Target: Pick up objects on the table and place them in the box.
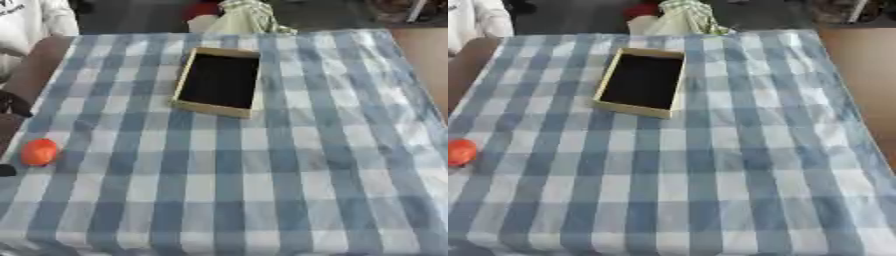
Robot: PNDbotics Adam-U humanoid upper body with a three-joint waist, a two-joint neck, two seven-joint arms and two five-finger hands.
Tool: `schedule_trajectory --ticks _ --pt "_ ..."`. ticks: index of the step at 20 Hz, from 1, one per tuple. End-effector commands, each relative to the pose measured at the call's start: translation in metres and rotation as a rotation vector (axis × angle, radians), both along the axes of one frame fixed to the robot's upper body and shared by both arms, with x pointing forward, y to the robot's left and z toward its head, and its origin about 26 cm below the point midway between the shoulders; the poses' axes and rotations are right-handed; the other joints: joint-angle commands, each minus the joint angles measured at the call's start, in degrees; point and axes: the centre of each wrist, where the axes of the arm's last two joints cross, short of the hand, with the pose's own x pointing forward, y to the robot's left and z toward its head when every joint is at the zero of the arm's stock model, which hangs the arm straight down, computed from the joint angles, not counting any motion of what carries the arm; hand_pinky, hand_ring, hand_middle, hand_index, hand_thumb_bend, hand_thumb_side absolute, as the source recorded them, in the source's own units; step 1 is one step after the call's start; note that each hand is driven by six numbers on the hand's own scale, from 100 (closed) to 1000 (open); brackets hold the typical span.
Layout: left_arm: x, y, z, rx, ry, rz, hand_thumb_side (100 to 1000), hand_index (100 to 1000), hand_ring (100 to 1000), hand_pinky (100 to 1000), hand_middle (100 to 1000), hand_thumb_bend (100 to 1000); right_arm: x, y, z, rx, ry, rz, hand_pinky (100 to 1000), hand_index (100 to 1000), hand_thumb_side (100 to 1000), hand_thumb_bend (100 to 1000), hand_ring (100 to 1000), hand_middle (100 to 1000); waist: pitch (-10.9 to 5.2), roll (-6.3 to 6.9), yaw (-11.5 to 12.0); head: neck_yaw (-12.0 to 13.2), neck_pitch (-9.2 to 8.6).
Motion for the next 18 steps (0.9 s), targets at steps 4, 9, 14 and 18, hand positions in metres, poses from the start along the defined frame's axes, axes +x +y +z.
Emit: schedule_trajectory --ticks 4,9,14,18 --pt "0.001 0.016 0.005 0.019 -0.048 0.027 523 850 824 656 809 565 -0.002 0.0 0.012 -0.033 -0.025 0.005 755 765 625 100 754 708 -0.54 -0.24 0.0 0.3 0.38" --pt "0.003 0.018 -0.001 0.016 -0.025 0.037 514 832 813 632 805 548 -0.002 0.0 0.011 -0.029 -0.026 0.005 755 765 625 100 754 708 -0.48 -0.23 -0.1 0.3 0.38" --pt "0.008 0.022 -0.006 0.045 -0.006 0.062 537 834 787 597 778 575 -0.002 0.0 0.011 -0.022 -0.027 0.005 754 765 626 100 753 707 -0.35 -0.21 -0.4 0.5 0.38" --pt "0.012 0.022 -0.014 0.05 0.009 0.075 522 793 673 439 664 562 -0.002 0.001 0.01 -0.018 -0.027 0.007 754 765 625 100 753 706 -0.17 -0.29 -0.6 1.0 0.38"
